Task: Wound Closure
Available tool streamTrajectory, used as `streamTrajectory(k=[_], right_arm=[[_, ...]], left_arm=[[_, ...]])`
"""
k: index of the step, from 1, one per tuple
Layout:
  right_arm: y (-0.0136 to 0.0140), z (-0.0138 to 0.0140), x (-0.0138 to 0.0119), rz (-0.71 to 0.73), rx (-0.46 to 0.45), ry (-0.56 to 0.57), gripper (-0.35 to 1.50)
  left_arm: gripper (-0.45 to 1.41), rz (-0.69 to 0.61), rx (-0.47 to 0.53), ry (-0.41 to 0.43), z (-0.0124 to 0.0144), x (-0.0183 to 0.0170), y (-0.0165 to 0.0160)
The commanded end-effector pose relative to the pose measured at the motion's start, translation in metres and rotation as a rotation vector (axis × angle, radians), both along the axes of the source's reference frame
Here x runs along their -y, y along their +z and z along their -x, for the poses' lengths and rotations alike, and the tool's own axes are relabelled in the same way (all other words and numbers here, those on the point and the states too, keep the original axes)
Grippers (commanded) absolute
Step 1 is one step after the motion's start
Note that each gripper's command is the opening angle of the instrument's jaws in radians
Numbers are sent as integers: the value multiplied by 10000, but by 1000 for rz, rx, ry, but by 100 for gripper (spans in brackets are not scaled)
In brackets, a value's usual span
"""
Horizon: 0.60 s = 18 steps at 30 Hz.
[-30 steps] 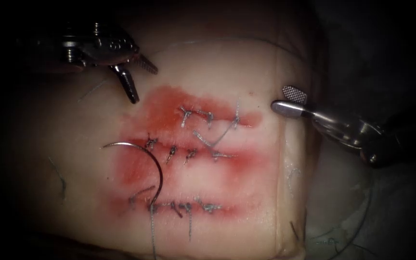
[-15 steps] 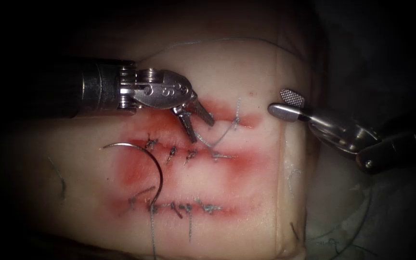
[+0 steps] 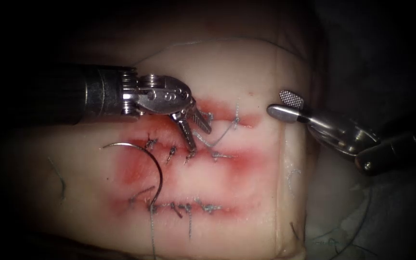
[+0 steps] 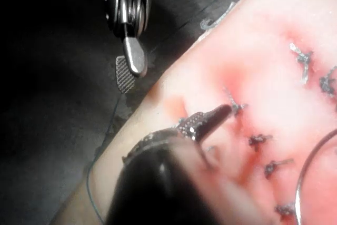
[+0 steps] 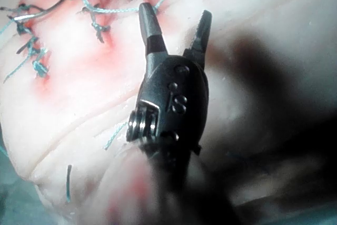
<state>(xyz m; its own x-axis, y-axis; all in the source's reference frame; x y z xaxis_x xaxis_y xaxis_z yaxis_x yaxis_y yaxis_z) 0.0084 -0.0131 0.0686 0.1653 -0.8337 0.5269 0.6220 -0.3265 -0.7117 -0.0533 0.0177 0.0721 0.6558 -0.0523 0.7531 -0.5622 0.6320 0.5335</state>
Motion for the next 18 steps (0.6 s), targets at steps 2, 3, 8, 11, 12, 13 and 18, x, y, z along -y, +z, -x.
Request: streamTrajectory(k=[2, 3, 8, 11, 12, 13, 18], right_arm=[[3, -9, 5, -5, -7, 1, 131], [2, -10, 6, -10, -11, 1, 131], [0, -12, 8, -11, -13, -2, 130], [0, -13, 9, -11, -13, -2, 130], [-1, -13, 10, -11, -13, -2, 130], [-1, -13, 10, -11, -13, -2, 130], [-4, -18, 13, -11, -19, -18, 130]], left_arm=[[29, 9, -10, -2, 6, -8, 7], [11, 3, -41, -8, 3, -7, 9], [-28, 5, -90, -11, -2, -6, 15], [-45, -12, -129, -29, -4, -6, 15], [-45, -12, -129, -29, -3, -7, 15], [-45, -22, -137, -32, -2, -11, 13], [-45, 12, -142, -126, 15, -34, 14]])
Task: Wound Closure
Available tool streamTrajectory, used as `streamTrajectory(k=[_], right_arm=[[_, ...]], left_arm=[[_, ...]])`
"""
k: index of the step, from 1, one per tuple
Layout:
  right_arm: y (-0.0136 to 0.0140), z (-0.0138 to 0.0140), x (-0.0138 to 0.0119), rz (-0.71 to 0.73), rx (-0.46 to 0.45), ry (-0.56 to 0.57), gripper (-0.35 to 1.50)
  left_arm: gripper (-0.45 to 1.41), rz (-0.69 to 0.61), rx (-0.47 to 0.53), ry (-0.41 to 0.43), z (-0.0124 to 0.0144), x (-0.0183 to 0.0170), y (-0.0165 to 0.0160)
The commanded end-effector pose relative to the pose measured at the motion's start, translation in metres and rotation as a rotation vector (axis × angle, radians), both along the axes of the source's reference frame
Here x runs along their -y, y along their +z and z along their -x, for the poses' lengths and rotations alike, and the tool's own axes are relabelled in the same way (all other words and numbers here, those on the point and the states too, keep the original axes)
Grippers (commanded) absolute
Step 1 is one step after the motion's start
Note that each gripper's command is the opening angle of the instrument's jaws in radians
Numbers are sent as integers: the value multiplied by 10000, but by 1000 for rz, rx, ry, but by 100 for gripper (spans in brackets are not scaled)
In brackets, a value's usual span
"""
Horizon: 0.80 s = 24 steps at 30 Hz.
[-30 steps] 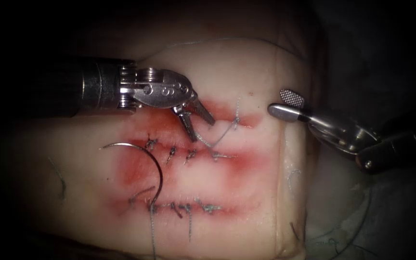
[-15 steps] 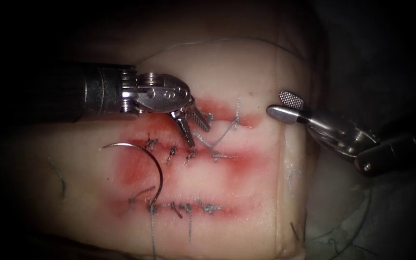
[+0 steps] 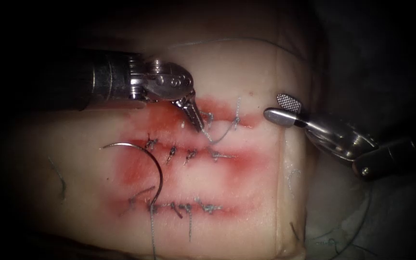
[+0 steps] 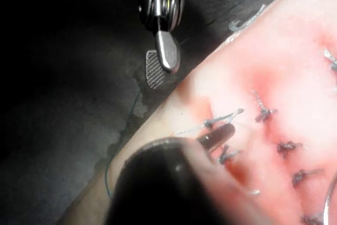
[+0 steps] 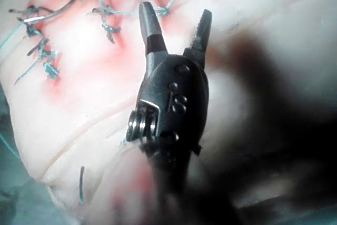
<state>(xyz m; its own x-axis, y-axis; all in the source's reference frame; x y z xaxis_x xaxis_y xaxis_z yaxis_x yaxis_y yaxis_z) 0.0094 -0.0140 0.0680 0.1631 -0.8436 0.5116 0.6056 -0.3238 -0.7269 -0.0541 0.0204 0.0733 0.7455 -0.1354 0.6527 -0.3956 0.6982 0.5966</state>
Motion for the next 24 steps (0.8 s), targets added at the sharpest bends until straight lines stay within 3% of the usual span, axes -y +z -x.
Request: streamTrajectory(k=[1, 8, 24], right_arm=[[2, -9, 5, 25, 6, -26, 130], [0, -9, 8, 176, -46, -322, 135], [2, -58, 9, 218, -48, -324, 140]], left_arm=[[-45, 18, 1, -20, 8, -11, 4], [-45, 64, 0, -140, 20, -50, -3], [-45, 76, 5, -179, 27, -63, -18]])
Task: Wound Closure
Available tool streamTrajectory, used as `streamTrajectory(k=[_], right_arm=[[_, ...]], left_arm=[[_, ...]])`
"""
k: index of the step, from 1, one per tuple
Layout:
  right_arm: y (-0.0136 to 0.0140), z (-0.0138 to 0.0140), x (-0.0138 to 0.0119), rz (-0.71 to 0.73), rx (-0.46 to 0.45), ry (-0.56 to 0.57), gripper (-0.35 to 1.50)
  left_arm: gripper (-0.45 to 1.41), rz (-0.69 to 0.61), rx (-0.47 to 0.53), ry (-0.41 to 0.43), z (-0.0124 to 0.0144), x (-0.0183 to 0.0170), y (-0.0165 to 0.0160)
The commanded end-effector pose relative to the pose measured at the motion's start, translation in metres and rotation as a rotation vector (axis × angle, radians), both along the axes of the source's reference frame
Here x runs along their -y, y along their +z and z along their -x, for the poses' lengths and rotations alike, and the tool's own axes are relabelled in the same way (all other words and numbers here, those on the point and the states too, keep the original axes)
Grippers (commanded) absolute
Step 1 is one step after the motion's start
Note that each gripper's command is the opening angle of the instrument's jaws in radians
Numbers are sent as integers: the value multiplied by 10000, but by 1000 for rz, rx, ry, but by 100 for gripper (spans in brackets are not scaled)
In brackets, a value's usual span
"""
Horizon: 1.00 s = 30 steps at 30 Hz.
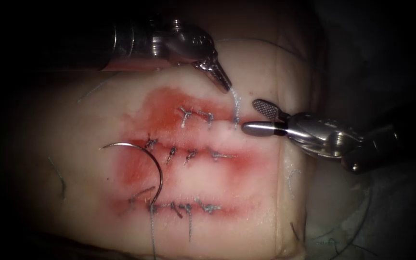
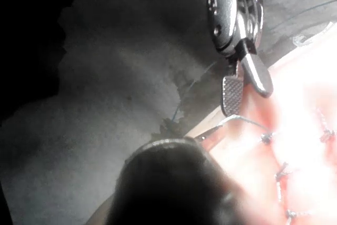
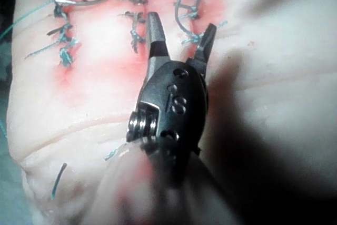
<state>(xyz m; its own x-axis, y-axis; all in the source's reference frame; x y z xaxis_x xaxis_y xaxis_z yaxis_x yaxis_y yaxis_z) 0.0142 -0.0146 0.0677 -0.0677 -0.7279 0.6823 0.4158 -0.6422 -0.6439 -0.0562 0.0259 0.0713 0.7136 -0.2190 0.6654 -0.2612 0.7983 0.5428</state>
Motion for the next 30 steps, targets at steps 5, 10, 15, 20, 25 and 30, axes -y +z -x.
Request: streamTrajectory(k=[5, 10, 15, 20, 25, 30], right_arm=[[7, -13, 5, 4, -3, -2, 140], [10, -18, 5, 6, -1, 0, 141], [12, -22, 4, 12, 2, 0, 143], [16, -34, -1, 17, 9, 7, 143], [25, -46, -3, 22, 15, 14, 143], [31, -57, -4, 26, 20, 20, 143]], left_arm=[[-45, 20, 18, 1, 6, -14, -3], [-45, 28, 24, -1, 6, -16, -7], [-45, 34, 23, 0, 7, -14, -8], [-45, 37, 25, 0, 9, -12, -10], [-45, 33, 26, -1, 10, -14, -14], [-45, 33, 25, -2, 11, -13, -15]])
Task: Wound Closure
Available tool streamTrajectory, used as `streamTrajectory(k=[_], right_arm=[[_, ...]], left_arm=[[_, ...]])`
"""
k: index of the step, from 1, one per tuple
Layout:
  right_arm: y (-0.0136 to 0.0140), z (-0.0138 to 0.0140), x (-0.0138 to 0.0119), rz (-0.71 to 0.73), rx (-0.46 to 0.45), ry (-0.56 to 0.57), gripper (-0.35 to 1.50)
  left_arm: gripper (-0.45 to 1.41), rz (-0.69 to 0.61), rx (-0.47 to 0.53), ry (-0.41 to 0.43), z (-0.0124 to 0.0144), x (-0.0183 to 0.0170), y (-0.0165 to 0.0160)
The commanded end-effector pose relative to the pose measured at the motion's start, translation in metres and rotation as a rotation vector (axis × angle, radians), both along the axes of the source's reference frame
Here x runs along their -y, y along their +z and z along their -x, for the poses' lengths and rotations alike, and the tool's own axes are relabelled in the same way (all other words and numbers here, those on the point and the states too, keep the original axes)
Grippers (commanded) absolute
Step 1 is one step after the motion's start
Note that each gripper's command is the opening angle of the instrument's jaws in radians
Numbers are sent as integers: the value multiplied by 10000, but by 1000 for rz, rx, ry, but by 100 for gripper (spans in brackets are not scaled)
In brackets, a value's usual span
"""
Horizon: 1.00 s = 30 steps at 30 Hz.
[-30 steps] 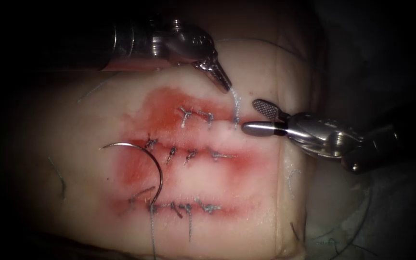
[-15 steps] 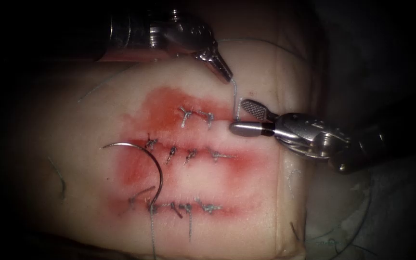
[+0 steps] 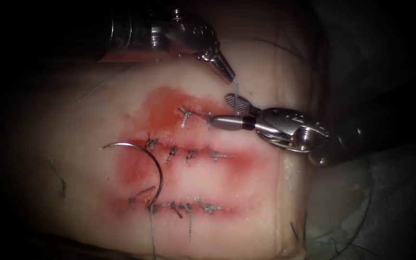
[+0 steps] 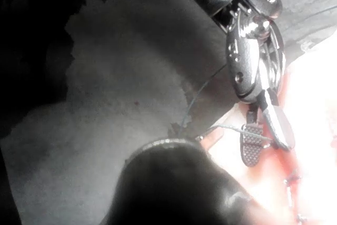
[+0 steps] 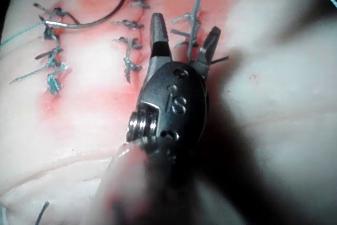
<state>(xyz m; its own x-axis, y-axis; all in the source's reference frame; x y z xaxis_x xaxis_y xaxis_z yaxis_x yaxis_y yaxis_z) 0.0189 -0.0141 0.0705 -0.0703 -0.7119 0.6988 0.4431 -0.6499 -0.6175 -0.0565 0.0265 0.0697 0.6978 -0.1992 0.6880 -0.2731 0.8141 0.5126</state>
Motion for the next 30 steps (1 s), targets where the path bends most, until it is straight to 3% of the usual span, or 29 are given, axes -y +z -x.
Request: streamTrajectory(k=[1, 22, 30], right_arm=[[5, -14, -1, 2, -2, 4, 143], [18, -35, -8, 16, 4, 20, 138], [18, -36, -9, 47, 15, 7, 123]], left_arm=[[-45, 3, 2, -3, 7, -8, 1], [-45, 4, 5, -2, 8, -8, -3], [-45, 4, 5, -3, 8, -8, -4]])
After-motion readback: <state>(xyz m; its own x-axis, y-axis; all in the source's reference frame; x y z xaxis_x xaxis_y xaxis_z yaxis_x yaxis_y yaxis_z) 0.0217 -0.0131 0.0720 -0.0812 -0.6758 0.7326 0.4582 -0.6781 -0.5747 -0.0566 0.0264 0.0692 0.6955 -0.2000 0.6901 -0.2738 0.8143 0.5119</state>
